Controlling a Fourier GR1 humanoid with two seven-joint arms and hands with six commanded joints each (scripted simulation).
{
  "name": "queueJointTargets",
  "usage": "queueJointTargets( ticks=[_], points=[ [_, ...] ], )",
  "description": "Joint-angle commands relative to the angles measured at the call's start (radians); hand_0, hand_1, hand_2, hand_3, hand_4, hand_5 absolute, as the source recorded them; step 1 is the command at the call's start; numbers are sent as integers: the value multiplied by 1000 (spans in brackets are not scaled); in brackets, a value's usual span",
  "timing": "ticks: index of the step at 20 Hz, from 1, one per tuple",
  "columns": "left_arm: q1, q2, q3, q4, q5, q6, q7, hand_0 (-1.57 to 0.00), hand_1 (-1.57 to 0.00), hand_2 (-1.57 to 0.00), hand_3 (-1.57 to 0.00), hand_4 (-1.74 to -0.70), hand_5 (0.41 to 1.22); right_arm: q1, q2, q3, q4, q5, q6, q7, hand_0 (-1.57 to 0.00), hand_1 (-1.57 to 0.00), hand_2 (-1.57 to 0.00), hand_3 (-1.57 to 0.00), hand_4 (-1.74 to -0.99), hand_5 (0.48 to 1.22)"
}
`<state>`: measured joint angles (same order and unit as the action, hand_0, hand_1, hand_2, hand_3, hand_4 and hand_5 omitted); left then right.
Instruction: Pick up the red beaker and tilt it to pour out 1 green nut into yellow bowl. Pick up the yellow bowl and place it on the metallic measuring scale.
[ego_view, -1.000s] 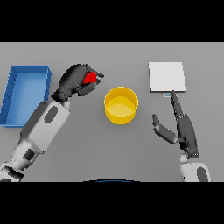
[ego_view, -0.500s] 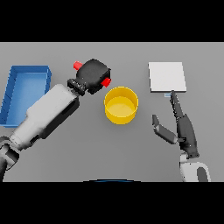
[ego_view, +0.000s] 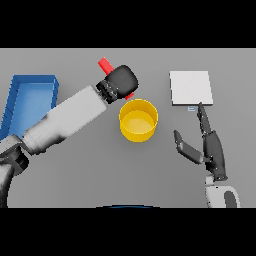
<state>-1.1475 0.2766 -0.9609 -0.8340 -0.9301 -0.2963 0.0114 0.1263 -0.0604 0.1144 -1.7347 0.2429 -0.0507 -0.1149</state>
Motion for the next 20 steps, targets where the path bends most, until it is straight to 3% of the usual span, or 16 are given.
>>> queueJointTargets(
  ticks=[1,7,20],
  points=[
    [-18,-3,-24,14,-15,-10,-8,-1571,-1571,-1571,-1571,-1725,1219,-5,2,0,6,-1,0,0,1,1,1,1,-1193,648],
    [-89,-9,-168,59,-95,13,-66,-1571,-1571,-1571,-1571,-1735,1221,4,2,-4,3,-8,1,0,1,1,1,1,-1179,627],
    [-227,-76,-426,88,-218,9,-70,-1571,-1571,-1571,-1571,-1720,1221,-12,9,7,5,35,-28,21,1,1,1,1,-1151,634]
  ],
)
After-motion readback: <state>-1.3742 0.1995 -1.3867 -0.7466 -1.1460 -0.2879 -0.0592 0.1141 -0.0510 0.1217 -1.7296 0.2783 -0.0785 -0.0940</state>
